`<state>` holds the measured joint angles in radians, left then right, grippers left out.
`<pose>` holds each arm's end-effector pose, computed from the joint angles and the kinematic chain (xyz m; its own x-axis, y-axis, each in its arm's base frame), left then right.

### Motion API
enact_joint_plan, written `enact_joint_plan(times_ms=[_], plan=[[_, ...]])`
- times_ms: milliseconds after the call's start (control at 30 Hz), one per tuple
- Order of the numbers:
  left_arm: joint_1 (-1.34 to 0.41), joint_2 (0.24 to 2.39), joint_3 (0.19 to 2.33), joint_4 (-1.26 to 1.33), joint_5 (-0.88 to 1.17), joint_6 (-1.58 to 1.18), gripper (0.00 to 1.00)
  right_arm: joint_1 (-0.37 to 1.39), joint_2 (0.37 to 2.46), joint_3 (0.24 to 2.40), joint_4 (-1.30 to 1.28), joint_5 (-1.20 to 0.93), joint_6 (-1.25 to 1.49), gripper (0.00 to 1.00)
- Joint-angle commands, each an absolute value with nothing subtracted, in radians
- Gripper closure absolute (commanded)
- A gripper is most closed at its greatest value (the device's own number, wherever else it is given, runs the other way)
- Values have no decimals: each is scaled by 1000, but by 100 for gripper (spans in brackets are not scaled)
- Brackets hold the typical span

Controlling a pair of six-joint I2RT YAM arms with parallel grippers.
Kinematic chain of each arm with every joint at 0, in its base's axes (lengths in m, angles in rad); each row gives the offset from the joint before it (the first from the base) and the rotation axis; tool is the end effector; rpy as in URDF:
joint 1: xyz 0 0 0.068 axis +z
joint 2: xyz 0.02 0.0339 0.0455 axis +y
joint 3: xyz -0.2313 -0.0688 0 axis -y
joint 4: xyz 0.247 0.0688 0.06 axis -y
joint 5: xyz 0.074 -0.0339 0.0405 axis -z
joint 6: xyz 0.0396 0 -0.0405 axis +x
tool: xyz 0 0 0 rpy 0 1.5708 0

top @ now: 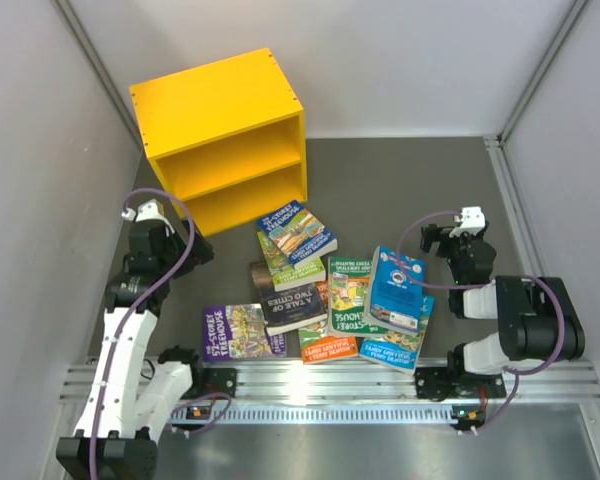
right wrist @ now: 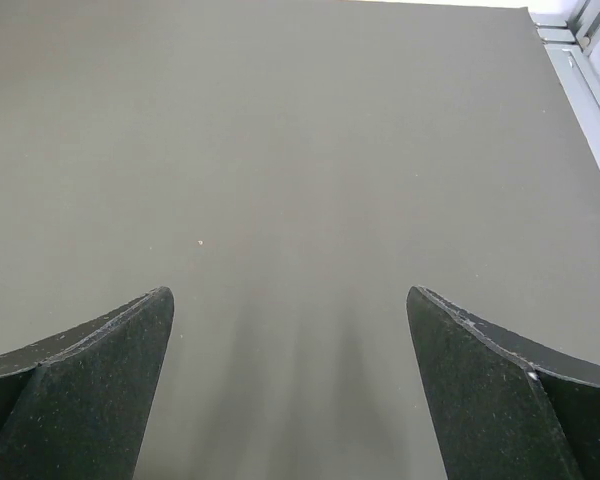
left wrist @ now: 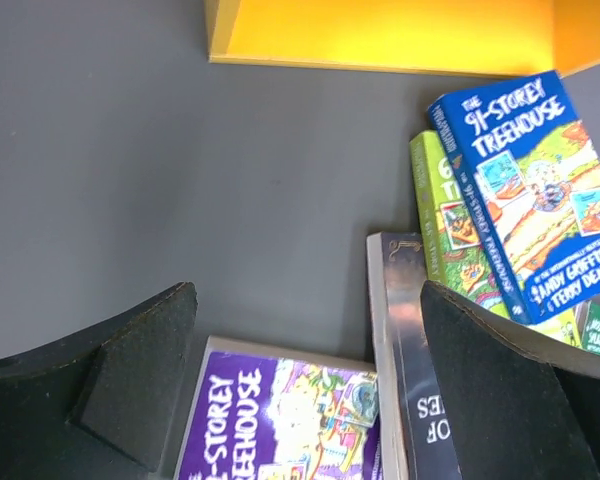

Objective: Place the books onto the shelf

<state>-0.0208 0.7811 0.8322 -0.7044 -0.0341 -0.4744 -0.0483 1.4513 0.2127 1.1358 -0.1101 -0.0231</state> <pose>0.1895 -0.0026 0.2799 -0.5377 -0.4455 -0.7159 -0.2832 0.8951 -0.3443 0.2424 -0.0074 0.1176 -0.1011 -0.0181 -0.9947 -0.0635 0.9979 -0.0117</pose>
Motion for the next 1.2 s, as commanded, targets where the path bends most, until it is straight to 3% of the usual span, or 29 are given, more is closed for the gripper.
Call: enact_joint_plan(times_ms=[0, 167, 333, 467, 533, 667, 733, 833, 867, 933, 1167], plan=[[-20, 801, 902, -794, -54, -465, 1, -44, 1454, 241, 1197, -118, -28, 0], [-20, 784, 913, -787, 162, -393, 1, -40, 1384, 253, 1116, -32, -5, 0], [-20, 677, 937, -854, -60, -610, 1, -29, 1111, 353, 791, -114, -6, 0], [-20, 601, 925, -862, -9, -676, 1, -28, 1039, 622, 360, -31, 214, 0], [-20, 577, 914, -822, 26, -704, 1, -28, 1058, 734, 263, -32, 224, 0], [-20, 617, 928, -834, 32, -715, 1, -25, 1098, 1131, -112, -78, 317, 0], [-20, 659, 931, -841, 40, -715, 1, -25, 1108, 1204, -176, -132, 395, 0], [-20, 693, 931, -827, 38, -715, 1, -28, 1117, 1143, -270, -103, 692, 0], [-20, 692, 927, -818, 32, -715, 1, -46, 1138, 1088, -224, -341, 695, 0], [-20, 690, 925, -796, 28, -715, 1, -40, 1257, 1092, -208, -509, 762, 0], [-20, 689, 902, -839, -23, -670, 4, 29, 1327, 1051, -322, -501, 781, 0]])
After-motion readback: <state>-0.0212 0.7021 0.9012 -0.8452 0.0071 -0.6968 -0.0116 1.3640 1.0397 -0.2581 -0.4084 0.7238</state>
